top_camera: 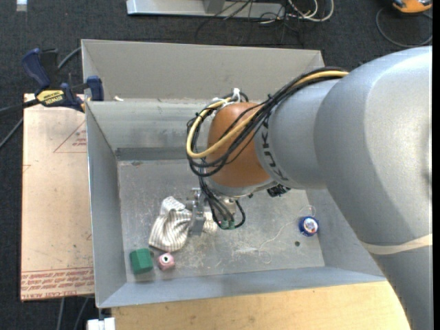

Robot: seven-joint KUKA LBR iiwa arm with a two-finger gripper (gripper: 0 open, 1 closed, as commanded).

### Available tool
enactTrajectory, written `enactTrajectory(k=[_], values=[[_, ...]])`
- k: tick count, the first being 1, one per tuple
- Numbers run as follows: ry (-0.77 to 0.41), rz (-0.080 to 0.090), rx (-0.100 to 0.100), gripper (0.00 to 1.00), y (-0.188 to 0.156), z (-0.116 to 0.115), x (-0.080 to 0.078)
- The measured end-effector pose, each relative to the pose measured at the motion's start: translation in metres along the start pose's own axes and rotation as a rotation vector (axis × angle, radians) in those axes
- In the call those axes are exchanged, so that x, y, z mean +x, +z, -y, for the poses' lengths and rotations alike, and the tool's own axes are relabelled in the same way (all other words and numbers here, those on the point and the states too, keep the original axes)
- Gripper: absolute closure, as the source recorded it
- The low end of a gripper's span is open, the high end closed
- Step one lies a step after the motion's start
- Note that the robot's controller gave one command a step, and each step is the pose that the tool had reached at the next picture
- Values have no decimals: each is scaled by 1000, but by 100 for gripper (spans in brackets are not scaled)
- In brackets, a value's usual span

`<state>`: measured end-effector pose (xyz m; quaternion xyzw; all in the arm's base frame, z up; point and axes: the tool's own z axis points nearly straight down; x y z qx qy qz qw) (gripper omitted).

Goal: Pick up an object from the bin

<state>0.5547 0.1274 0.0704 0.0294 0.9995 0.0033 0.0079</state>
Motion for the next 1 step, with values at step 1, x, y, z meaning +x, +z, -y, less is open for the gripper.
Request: enactTrajectory(k=[1], values=[[-3,9,-4,100,-77,-8,-2]])
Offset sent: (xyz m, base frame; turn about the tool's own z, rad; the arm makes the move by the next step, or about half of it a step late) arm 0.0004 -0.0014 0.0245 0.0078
